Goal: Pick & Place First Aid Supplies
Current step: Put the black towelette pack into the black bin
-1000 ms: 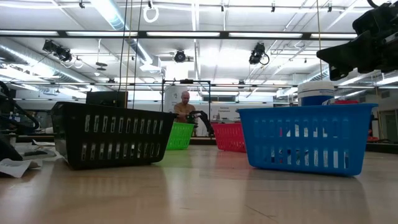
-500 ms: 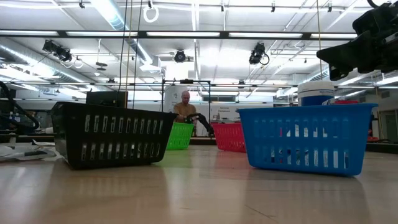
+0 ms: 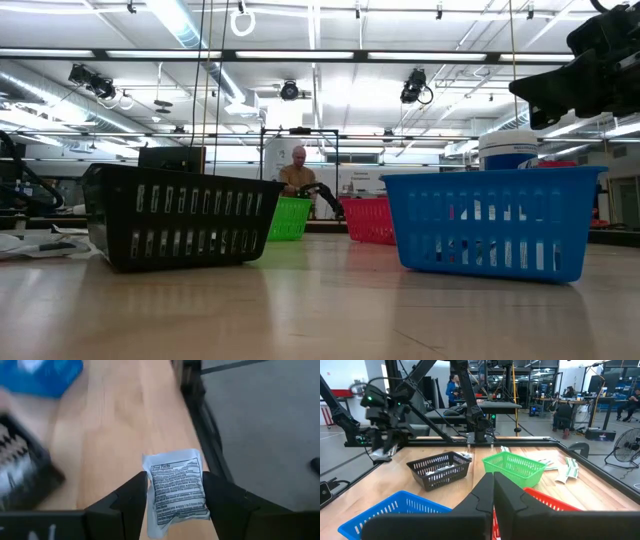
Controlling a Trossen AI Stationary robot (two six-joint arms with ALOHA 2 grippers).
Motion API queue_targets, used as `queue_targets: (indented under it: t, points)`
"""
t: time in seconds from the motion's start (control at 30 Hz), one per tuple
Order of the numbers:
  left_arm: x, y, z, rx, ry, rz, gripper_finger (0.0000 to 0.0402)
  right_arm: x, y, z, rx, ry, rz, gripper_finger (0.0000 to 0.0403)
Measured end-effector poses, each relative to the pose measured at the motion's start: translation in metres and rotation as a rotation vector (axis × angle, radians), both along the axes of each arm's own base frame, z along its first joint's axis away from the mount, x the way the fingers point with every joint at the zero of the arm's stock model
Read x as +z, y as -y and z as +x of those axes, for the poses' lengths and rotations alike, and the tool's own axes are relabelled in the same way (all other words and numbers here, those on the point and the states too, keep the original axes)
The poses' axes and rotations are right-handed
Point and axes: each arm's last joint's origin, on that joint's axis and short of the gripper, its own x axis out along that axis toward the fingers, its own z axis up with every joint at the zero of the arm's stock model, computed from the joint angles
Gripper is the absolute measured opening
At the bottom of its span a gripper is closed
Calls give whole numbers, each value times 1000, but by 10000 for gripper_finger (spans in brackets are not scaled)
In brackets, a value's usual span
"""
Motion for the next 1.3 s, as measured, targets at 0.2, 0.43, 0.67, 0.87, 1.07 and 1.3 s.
queue_targets:
  t: [0.2,0.43,0.67,0.87,1.07,1.3]
  points:
    - [23,2,20,-68,23,164,197,0,0,0,0,0,0,13]
    - [55,-10,44,-81,-2,307,197,0,0,0,0,0,0,13]
    - [91,-49,55,-31,-14,360,197,0,0,0,0,0,0,13]
    - [97,-80,60,6,-123,443,197,0,0,0,0,0,0,13]
    - [92,-102,69,25,-251,472,197,0,0,0,0,0,0,13]
    - [88,-128,86,-2,-396,386,197,0,0,0,0,0,0,13]
